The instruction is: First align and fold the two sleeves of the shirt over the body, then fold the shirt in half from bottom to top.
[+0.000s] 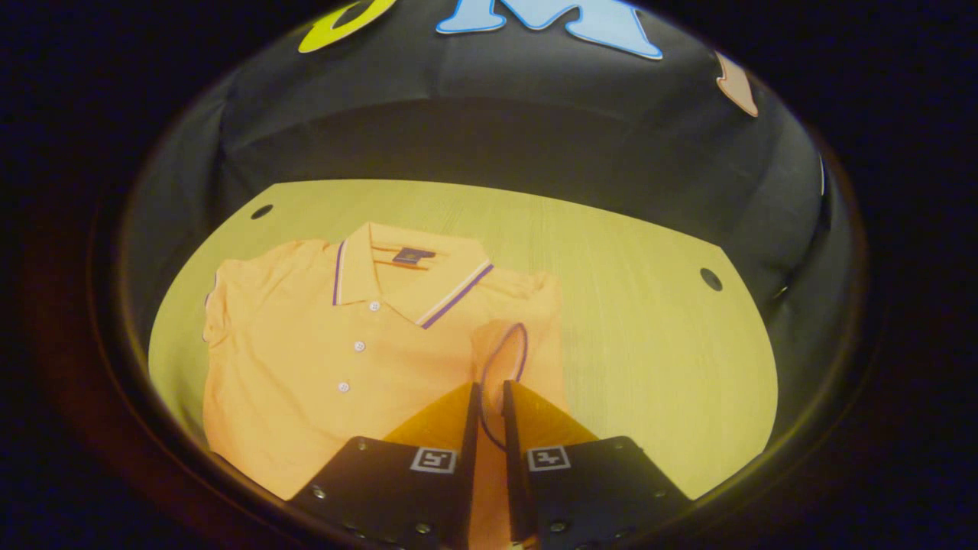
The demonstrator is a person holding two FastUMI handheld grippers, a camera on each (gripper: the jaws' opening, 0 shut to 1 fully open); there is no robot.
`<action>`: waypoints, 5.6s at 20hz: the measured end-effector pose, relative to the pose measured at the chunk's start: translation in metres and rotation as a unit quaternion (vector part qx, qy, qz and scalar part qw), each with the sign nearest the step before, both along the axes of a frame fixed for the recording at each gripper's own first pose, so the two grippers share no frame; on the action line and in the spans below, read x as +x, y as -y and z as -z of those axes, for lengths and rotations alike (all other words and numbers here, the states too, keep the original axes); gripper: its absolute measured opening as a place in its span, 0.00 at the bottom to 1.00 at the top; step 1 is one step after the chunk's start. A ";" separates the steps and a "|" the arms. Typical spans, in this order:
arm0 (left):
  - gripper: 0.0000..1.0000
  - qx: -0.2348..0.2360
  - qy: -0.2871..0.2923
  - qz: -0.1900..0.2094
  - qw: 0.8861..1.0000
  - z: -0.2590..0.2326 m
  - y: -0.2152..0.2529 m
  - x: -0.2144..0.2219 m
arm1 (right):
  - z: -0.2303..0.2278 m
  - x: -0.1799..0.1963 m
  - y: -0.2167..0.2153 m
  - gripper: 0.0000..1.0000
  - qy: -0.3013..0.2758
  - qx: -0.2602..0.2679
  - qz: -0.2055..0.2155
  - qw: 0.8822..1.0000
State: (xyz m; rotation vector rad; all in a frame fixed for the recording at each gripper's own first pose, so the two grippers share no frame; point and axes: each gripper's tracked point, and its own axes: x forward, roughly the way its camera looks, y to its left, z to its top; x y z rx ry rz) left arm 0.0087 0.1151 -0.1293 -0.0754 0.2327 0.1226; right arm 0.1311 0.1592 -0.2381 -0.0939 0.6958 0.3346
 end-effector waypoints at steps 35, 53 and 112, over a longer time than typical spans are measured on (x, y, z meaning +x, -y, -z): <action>0.95 -0.026 -0.186 -0.055 0.981 0.232 -0.066 0.135 | -0.119 -0.189 0.041 0.96 0.099 0.085 0.028 0.991; 0.09 0.016 -0.178 -0.044 0.983 0.219 -0.051 0.149 | -0.101 -0.187 0.050 0.96 0.073 0.095 0.048 0.992; 0.97 0.016 -0.253 0.108 0.961 0.195 0.066 -0.194 | 0.072 -0.343 0.076 0.96 -0.019 0.048 0.012 0.999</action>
